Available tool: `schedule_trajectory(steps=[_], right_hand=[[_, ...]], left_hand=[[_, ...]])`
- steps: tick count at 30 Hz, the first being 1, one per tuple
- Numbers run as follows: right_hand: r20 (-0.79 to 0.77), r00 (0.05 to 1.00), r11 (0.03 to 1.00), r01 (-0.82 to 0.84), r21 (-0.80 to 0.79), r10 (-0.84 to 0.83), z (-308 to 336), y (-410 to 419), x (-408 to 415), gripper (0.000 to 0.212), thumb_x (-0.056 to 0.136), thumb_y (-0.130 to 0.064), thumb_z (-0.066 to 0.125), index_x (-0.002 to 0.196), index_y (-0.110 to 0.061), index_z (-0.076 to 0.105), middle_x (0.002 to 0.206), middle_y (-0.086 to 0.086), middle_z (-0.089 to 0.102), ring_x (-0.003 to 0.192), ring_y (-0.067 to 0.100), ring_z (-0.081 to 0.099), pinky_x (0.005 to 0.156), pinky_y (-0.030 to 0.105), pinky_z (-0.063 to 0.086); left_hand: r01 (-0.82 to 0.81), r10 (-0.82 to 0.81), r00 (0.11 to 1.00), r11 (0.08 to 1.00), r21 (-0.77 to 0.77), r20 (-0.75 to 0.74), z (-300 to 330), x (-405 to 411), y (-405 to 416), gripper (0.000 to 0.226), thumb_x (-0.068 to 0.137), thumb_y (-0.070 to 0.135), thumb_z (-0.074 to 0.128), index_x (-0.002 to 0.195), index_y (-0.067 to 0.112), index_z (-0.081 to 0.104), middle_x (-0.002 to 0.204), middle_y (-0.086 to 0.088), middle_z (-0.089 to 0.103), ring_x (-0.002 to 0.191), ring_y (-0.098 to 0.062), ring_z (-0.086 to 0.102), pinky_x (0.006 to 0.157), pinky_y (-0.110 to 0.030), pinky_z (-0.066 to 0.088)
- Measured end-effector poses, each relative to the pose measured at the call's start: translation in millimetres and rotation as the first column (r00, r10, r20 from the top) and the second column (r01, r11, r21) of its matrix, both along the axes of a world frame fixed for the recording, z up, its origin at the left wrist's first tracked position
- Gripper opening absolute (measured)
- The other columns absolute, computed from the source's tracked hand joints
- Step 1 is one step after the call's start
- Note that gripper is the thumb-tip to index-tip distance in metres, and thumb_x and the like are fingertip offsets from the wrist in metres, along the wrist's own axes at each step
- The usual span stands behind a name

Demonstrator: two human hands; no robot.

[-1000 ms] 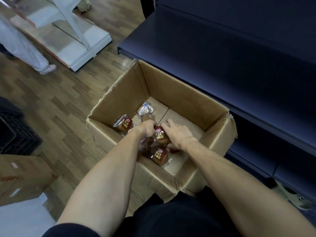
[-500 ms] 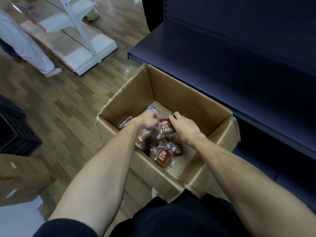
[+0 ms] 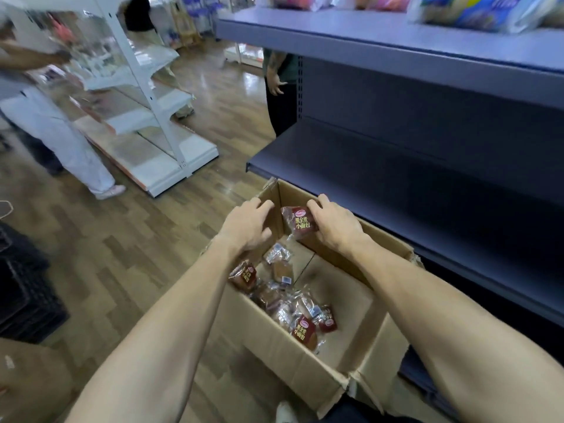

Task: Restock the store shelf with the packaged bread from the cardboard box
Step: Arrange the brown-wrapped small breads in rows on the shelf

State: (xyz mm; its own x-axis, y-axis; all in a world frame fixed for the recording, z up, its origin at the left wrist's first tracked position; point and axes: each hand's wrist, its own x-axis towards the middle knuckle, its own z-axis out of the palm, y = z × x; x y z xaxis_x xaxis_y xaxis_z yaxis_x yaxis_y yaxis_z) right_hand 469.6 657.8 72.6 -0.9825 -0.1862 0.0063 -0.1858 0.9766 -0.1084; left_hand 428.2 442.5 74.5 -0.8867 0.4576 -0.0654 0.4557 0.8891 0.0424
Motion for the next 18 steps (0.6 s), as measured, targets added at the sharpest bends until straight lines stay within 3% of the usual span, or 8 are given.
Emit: schedule_trajectory(steps=[4, 8, 11, 18], right_hand=[[-0.106, 0.994, 0.999, -0.004, 0.051, 0.009, 38, -9, -11, 0.051, 0.087, -0.014, 0.068, 0.13, -0.015, 0.039, 0.121, 0.009, 0.044, 0.103, 0.032, 0.058, 0.07, 0.042, 0.046], [-0.207, 0.978, 0.997, 0.002, 0.083, 0.016, 94, -15, -20, 0.063, 0.086, -0.024, 0.073, 0.137, -0.015, 0.037, 0.129, 0.01, 0.044, 0.109, 0.029, 0.057, 0.073, 0.04, 0.049], [-0.307, 0.952, 0.995, 0.021, 0.097, 0.01, 137, -18, -25, 0.054, 0.086, -0.015, 0.068, 0.131, -0.013, 0.04, 0.126, 0.011, 0.044, 0.104, 0.033, 0.057, 0.065, 0.039, 0.04], [-0.47, 0.882, 0.993, 0.082, 0.086, -0.032, 226, -7, -30, 0.047, 0.086, -0.011, 0.066, 0.126, -0.012, 0.042, 0.12, 0.012, 0.046, 0.096, 0.036, 0.059, 0.064, 0.043, 0.045]], left_hand=[[0.026, -0.022, 0.99, 0.999, 0.03, -0.136, 30, -1, -10, 0.069, 0.083, 0.046, 0.061, 0.142, 0.019, 0.038, 0.134, -0.01, 0.052, 0.116, -0.031, 0.053, 0.094, -0.044, 0.046], [0.045, -0.024, 0.964, 0.996, 0.071, -0.265, 68, -10, -21, 0.07, 0.081, 0.049, 0.061, 0.142, 0.02, 0.039, 0.135, -0.009, 0.053, 0.116, -0.031, 0.054, 0.093, -0.043, 0.045], [0.096, -0.045, 0.94, 0.986, 0.135, -0.339, 105, -20, -27, 0.07, 0.078, 0.049, 0.062, 0.137, 0.018, 0.044, 0.127, -0.01, 0.056, 0.11, -0.032, 0.056, 0.089, -0.045, 0.049], [0.146, -0.058, 0.849, 0.981, 0.127, -0.526, 194, -30, -20, 0.066, 0.076, 0.045, 0.067, 0.134, 0.02, 0.046, 0.121, -0.006, 0.057, 0.107, -0.031, 0.056, 0.083, -0.041, 0.045]])
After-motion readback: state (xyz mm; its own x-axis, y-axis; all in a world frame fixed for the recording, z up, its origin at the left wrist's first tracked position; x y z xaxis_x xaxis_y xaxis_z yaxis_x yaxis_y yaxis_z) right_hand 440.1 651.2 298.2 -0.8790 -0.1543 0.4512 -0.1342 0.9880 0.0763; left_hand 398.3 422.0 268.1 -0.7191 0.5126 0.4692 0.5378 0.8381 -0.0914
